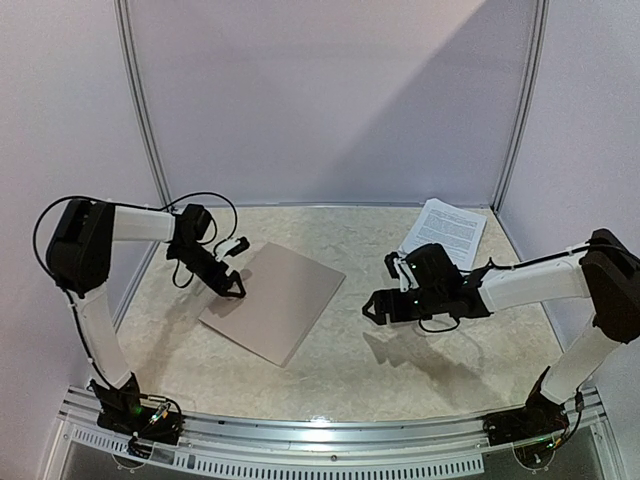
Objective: Put the files into the folder
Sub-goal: Move the folder to the corner of the board, then pick up the folder from the center of the board.
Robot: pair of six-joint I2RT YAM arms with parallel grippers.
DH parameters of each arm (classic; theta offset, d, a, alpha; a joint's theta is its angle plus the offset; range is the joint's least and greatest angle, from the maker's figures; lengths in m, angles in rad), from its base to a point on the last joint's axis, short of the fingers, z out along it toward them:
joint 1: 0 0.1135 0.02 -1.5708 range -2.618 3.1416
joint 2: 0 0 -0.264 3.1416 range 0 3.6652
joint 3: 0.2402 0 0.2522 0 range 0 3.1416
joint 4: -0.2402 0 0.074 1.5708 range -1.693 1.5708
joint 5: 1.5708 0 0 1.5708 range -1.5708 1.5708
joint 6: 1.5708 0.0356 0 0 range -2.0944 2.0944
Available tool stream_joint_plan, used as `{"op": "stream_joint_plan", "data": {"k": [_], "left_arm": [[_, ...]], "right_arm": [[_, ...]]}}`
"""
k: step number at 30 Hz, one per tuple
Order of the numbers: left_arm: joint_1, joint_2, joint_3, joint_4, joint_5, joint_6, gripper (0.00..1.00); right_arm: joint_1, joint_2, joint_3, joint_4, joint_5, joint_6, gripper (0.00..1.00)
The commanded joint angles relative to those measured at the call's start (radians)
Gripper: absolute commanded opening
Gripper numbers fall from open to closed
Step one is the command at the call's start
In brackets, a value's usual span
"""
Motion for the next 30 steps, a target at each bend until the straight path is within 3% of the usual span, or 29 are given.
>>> {"op": "stream_joint_plan", "data": {"k": [1, 6, 10, 13, 19, 23, 28, 30], "left_arm": [[-0.014, -0.236, -0.103, -0.044, -0.112, 0.151, 0.97], [-0.159, -0.535, -0.38, 0.121, -0.392, 0.346, 0.94], [-0.284, -0.754, -0.591, 0.317, -0.518, 0.491, 0.92], [-0.317, -0.792, -0.662, 0.381, -0.556, 0.529, 0.82], [-0.444, -0.861, -0.895, 0.561, -0.642, 0.683, 0.76], [-0.455, -0.915, -0.982, 0.588, -0.596, 0.741, 0.78], [-0.457, -0.92, -1.058, 0.781, -0.632, 0.758, 0.76], [-0.458, -0.923, -1.087, 0.869, -0.66, 0.76, 0.71]], "right_arm": [[0.012, 0.005, -0.043, -0.016, -0.003, 0.064, 0.89], [0.033, -0.008, -0.055, -0.008, 0.004, 0.084, 0.88], [0.066, -0.004, -0.031, -0.01, 0.019, 0.092, 0.88], [0.102, 0.011, 0.014, -0.033, 0.049, 0.084, 0.88], [0.171, 0.065, 0.104, -0.125, 0.083, 0.078, 0.88], [0.201, 0.083, 0.111, -0.132, 0.12, 0.091, 0.88], [0.224, 0.091, 0.111, -0.126, 0.126, 0.111, 0.87], [0.226, 0.096, 0.115, -0.125, 0.117, 0.115, 0.86]]}}
